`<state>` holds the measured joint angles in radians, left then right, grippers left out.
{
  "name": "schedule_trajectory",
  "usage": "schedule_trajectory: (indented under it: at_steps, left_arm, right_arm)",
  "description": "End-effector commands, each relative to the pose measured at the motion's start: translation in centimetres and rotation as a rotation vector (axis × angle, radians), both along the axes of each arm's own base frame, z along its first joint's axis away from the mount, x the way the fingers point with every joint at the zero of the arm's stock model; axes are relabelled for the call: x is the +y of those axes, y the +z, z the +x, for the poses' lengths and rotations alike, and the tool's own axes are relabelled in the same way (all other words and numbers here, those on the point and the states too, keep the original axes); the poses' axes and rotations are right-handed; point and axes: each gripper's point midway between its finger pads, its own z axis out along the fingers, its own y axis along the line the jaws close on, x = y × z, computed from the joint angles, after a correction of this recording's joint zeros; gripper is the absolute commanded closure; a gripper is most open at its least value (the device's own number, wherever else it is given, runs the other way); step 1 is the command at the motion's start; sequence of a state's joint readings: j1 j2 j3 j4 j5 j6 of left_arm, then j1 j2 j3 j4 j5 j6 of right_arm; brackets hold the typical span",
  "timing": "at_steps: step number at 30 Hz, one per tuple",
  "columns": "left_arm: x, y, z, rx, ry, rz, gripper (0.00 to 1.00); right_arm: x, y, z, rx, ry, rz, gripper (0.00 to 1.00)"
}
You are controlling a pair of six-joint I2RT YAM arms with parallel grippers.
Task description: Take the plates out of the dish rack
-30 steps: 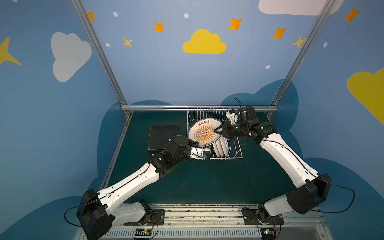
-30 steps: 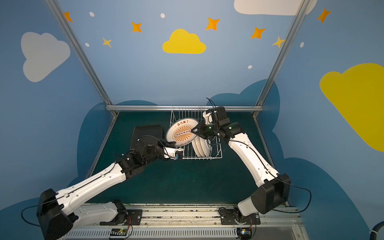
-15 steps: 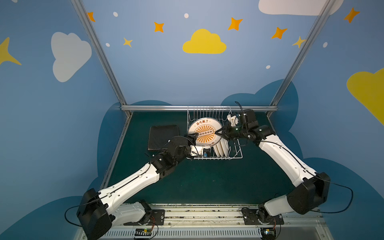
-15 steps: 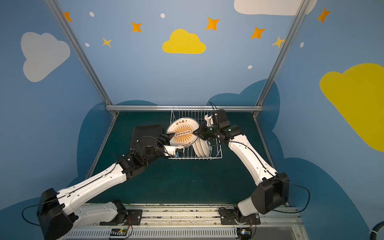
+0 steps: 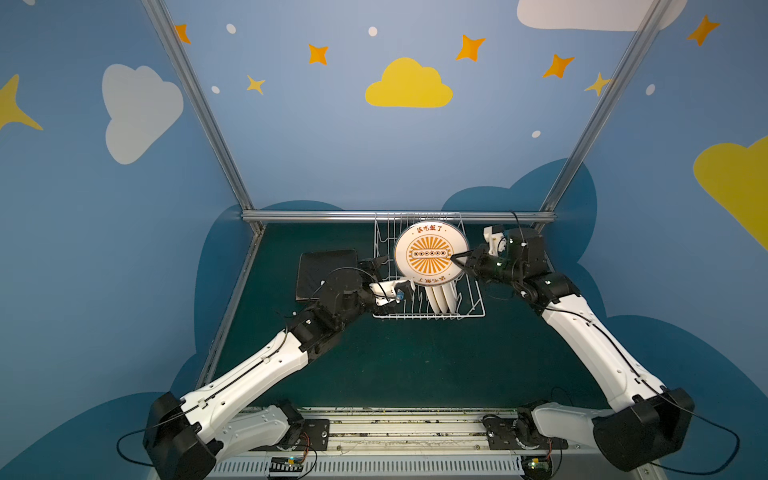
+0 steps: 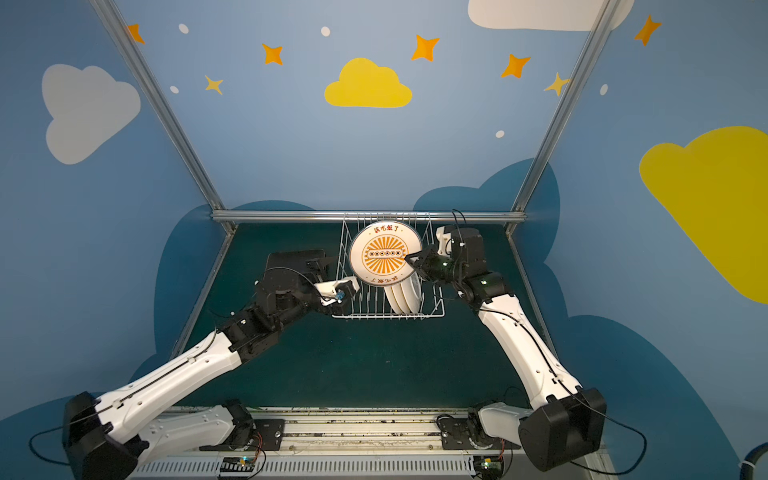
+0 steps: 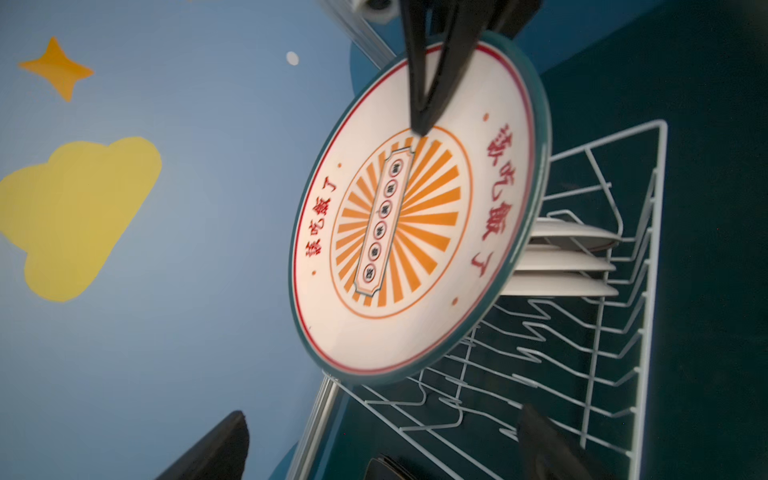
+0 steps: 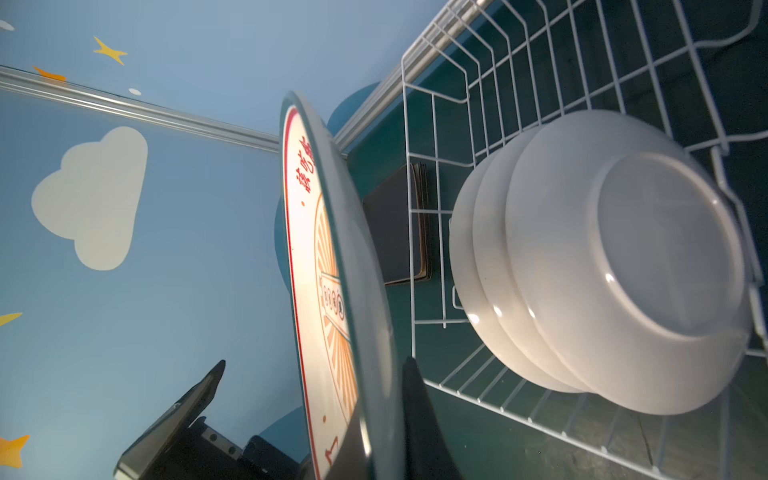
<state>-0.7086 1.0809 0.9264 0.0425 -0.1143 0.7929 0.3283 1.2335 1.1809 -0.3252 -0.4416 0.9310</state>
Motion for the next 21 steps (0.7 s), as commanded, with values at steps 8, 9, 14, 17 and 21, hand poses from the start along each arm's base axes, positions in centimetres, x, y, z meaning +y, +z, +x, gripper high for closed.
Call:
schedule_trajectory:
  at_steps: [8, 9, 14, 17, 21]
  left_arm:
    - [2.2, 5.1, 0.7, 0.463, -0.011, -0.681, 0.01]
    - [1.8, 5.3, 0.8, 0.528, -0.032, -0.72, 0.01]
    - [0.3, 5.3, 1.9, 0.766, -0.068, -0.821, 0.01]
    - [-0.8, 5.5, 2.2, 0.879, -0.12, -0.845, 0.01]
    - [-2.2, 4.9, 2.6, 1.021, -0.174, -0.847, 0.01]
  right_arm:
    - [-1.5, 4.1, -0.7, -0.254, 0.053, -0.023, 1.0]
    - [-1.3, 4.1, -0.8, -0.257, 0.07, -0.023, 1.0]
    - [-0.5, 3.7, -1.2, -0.259, 0.132, -0.012, 1.0]
    - [-0.1, 3.6, -1.4, -0.27, 0.163, -0.001, 1.0]
    - [0.1, 3.5, -1.5, -0.28, 0.179, 0.0, 1.0]
